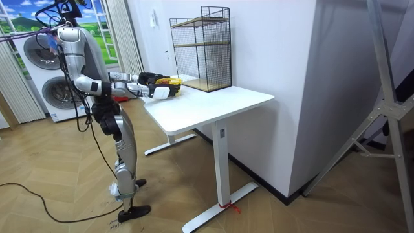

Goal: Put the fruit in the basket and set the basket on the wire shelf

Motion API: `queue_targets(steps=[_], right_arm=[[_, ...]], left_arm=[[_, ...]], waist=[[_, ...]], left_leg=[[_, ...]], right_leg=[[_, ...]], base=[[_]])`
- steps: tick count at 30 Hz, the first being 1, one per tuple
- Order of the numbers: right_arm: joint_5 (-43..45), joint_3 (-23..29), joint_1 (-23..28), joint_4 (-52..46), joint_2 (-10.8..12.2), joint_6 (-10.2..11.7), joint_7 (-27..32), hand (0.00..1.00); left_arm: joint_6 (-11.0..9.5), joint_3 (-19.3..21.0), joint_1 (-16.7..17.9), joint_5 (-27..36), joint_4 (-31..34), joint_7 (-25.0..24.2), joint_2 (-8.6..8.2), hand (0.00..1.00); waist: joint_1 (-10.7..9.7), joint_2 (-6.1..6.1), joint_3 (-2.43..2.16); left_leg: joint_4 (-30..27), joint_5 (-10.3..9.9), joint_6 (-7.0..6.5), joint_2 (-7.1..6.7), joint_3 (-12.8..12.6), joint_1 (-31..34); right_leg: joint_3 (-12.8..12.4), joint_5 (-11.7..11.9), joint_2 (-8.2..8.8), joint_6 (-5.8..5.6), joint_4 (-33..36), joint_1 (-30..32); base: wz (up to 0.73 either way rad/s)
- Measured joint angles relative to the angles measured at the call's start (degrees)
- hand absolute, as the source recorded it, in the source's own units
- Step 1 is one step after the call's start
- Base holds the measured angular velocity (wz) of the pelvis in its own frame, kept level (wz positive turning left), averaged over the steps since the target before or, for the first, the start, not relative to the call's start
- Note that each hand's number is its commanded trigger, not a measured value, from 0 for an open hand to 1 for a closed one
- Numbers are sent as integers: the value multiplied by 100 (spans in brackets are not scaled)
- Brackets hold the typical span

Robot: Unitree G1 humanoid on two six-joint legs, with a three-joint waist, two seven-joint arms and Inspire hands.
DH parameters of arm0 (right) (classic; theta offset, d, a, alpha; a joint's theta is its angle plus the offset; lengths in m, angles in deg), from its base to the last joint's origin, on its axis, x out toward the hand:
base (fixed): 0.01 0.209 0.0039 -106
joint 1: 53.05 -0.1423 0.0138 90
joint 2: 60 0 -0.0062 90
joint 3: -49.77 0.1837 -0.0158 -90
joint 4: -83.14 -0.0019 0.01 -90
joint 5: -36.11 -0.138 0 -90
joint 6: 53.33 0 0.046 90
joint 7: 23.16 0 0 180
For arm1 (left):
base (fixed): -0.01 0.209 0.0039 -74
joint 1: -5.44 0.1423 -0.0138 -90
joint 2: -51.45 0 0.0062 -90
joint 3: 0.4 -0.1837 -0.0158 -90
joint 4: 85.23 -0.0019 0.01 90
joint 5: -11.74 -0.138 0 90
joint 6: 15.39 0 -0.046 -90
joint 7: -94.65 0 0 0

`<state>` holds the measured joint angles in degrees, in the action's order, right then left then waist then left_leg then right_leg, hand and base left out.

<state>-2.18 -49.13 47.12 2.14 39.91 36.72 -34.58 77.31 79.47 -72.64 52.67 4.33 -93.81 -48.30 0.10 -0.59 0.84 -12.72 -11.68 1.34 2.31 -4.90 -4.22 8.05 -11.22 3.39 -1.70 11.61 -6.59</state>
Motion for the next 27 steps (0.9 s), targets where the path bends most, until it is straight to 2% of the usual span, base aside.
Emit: queue_targets(steps=[10, 13, 16, 22, 27], right_arm=[[13, -58, -43, 0, -15, 136, 45, 0], [15, -91, -106, 5, -24, 155, 81, 0], [18, -100, -118, 4, -24, 183, 81, 0], [47, -114, -143, 3, -14, 201, 76, 0], [169, -141, -143, 2, -2, 240, 76, 0]], left_arm=[[-319, -142, -19, -17, 2, -63, 14, 0], [-355, -140, -21, -16, 2, -63, 16, 0], [-366, -139, -34, -16, 2, -63, 12, 0], [-436, -140, -181, -4, 2, -63, -6, 0], [-533, -148, -328, -7, 46, -63, -77, 0]], waist=[[5, -12, 15], [10, 22, 46], [9, 51, 59], [10, 65, 44], [10, 19, 12]], left_leg=[[-101, 0, -1, 3, 15, 138], [-121, 0, -1, 4, 14, 174], [-153, -1, -1, 5, 23, 209], [-148, 0, -2, 5, 17, 253], [-126, 2, -2, 5, 10, 249]], right_leg=[[0, 3, 2, 4, 52, 112], [-8, 3, 5, 4, 106, 174], [-6, 3, 4, 4, 114, 193], [-24, 3, 3, 4, 114, 266], [-38, 3, 2, 4, 109, 265]], base=[[0], [0], [0], [0], [0]])
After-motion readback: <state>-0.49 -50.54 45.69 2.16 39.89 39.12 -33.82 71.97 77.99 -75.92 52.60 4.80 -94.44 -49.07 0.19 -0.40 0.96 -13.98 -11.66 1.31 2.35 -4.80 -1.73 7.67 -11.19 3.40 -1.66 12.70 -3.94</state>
